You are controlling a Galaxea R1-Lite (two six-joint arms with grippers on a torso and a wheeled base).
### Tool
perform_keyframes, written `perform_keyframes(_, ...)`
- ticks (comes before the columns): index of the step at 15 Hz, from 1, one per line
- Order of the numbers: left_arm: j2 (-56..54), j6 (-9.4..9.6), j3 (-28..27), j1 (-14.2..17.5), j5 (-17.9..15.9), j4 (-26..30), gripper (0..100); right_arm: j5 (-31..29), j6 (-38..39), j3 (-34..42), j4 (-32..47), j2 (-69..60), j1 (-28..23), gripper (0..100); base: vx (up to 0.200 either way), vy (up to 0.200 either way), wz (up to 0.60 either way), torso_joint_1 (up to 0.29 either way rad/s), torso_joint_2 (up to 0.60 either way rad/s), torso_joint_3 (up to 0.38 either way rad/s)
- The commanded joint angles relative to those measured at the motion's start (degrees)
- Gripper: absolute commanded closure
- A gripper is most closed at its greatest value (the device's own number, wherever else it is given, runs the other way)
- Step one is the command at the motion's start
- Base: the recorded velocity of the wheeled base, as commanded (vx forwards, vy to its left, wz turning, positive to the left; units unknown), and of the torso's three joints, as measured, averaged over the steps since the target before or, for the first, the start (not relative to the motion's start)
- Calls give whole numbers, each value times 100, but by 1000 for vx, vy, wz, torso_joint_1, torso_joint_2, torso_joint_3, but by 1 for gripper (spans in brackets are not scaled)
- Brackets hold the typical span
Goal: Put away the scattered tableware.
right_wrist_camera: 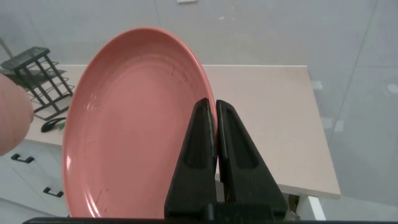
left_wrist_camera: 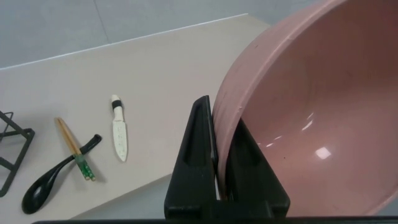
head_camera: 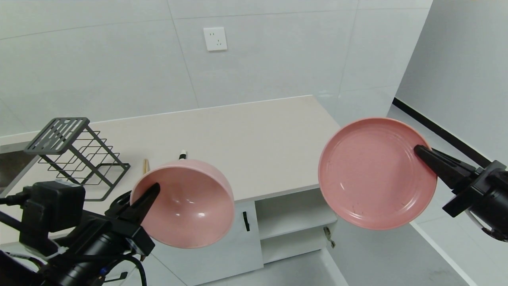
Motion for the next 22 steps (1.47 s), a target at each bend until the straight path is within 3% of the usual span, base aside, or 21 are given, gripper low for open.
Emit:
perform_keyframes(1, 1, 0, -9, 2, 3, -6, 100, 1, 4, 2, -6, 15, 3, 100, 0, 0, 0, -159, 339, 168)
perform_keyframes(13, 80, 0, 0, 2, 12, -6, 100, 1, 4, 19, -6, 41, 3, 100, 0, 0, 0, -96, 196, 98)
perform_keyframes(18, 88, 17, 0, 2, 3, -6, 100, 1, 4, 19, -6, 41, 3, 100, 0, 0, 0, -261, 512, 249)
perform_keyframes(22, 299, 158, -9, 2, 3, -6, 100, 1, 4, 19, -6, 41, 3, 100, 0, 0, 0, -277, 538, 266)
